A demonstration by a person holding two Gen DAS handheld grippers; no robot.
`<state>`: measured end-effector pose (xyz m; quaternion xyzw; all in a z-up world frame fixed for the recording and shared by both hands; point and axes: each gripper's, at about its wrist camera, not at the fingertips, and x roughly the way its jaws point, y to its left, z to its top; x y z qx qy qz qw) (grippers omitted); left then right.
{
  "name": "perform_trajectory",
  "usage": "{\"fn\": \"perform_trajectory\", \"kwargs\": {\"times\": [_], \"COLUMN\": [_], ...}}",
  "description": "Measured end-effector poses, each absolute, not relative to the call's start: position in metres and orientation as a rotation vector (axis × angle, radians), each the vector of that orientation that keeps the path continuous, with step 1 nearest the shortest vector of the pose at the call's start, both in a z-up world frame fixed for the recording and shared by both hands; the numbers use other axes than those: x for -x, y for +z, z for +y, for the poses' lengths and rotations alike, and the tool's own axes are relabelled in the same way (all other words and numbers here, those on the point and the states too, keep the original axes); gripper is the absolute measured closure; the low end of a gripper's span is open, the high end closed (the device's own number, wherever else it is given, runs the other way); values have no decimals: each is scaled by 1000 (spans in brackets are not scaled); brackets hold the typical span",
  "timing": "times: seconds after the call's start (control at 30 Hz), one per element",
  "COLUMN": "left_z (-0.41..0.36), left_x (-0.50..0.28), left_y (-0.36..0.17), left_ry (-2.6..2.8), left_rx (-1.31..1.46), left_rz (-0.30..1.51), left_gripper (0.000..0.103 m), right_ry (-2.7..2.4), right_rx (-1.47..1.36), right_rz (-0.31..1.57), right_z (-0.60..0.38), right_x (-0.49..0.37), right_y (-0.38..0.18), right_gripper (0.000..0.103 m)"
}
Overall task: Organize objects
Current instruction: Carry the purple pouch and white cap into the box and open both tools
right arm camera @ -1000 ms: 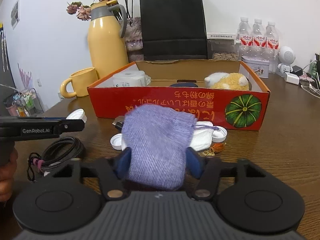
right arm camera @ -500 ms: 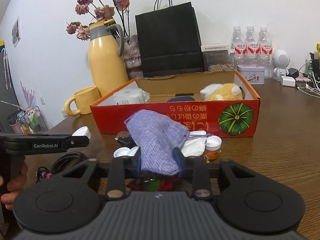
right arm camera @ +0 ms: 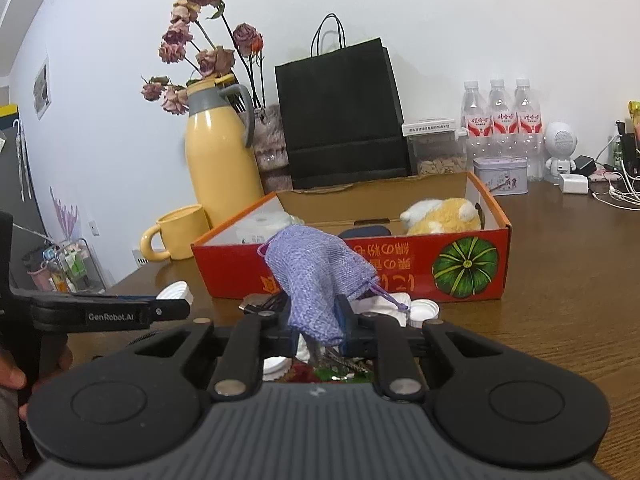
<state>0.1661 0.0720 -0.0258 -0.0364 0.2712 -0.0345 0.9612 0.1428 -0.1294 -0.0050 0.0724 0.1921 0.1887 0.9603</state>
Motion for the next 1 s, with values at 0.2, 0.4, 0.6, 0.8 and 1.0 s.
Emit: {"fn": "perform_trajectory", "kwargs": {"times": [0.2, 0.4, 0.6, 0.8, 1.0], "left_z": [58, 30, 7, -7, -19], "left_x": [-161, -169, -197, -235, -274], "left_y": [-15, 11, 34, 46, 43], "left_ry": [-97, -134, -134, -102, -69], "left_rx": [81, 57, 53, 74, 81], "left_rz": [526, 477, 447, 441, 460], "left_gripper": [66, 66, 66, 66, 66], "right_ry": [397, 384, 380, 378, 376], "right_rx": [-152, -134, -96, -71, -72], "right_rz": [356, 320, 293, 294, 315], "right_z": [-133, -140, -139, -134, -131], "right_x": [-140, -154, -182, -220, -260], "right_y": [6, 23, 39, 43, 36], "right_gripper": [86, 86, 85, 85, 85]}}
